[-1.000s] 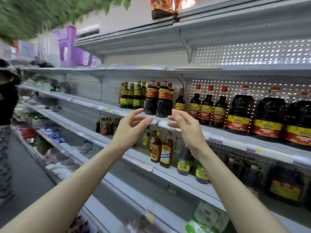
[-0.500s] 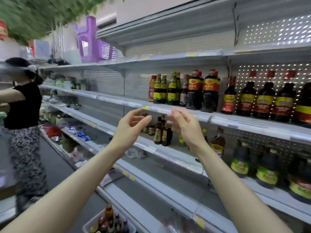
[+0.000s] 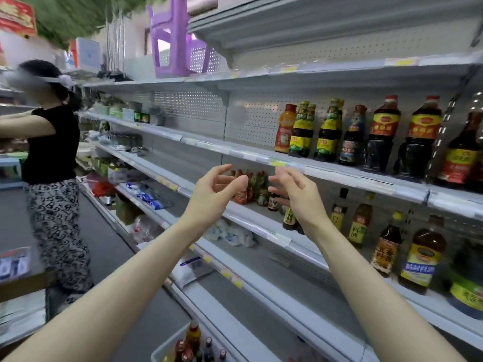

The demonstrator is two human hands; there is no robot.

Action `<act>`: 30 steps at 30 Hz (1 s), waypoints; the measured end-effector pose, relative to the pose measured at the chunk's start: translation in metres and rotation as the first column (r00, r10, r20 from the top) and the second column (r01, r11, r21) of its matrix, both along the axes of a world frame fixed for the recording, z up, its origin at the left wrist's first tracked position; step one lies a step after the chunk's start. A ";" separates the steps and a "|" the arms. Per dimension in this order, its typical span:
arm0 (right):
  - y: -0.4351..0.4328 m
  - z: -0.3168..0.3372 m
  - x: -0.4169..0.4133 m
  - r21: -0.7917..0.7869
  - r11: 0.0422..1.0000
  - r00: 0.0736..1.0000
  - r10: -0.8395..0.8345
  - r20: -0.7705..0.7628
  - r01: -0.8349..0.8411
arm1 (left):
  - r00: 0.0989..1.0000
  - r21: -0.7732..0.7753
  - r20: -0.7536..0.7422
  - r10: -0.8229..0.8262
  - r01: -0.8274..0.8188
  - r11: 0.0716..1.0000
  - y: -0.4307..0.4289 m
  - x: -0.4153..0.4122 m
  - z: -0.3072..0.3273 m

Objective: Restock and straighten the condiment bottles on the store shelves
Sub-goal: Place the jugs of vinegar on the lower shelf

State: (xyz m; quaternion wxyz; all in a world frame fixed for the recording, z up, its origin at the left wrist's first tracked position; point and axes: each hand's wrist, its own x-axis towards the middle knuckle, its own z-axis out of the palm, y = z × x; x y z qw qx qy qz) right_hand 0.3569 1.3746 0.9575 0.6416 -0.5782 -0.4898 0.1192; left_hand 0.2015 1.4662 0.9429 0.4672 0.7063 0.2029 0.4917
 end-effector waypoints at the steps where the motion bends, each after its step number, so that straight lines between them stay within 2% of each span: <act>1: 0.017 -0.004 0.001 0.004 1.000 1.000 0.002 -0.003 -0.002 | 1.000 -0.004 -0.002 0.000 0.000 1.000 0.017 0.000 -0.004; 10: 0.163 -0.035 0.024 -0.015 0.997 0.992 -0.081 -0.094 0.080 | 0.995 -0.060 -0.082 -0.050 0.045 0.997 0.171 0.022 -0.028; 17: 0.227 -0.085 0.056 -0.153 0.973 0.973 -0.191 -0.127 0.171 | 0.976 -0.156 -0.128 -0.178 0.157 0.975 0.244 0.071 -0.074; 23: 0.277 -0.167 0.095 -0.299 0.913 0.932 -0.331 -0.148 0.277 | 0.914 -0.276 -0.217 -0.342 0.279 0.920 0.309 0.123 -0.152; 27: 0.317 -0.229 0.110 -0.353 0.859 0.860 -0.461 -0.221 0.370 | 0.861 -0.329 -0.290 -0.418 0.321 0.888 0.364 0.152 -0.210; 30: 0.343 -0.287 0.117 -0.437 0.816 0.807 -0.522 -0.278 0.378 | 0.806 -0.411 -0.340 -0.484 0.335 0.848 0.397 0.174 -0.270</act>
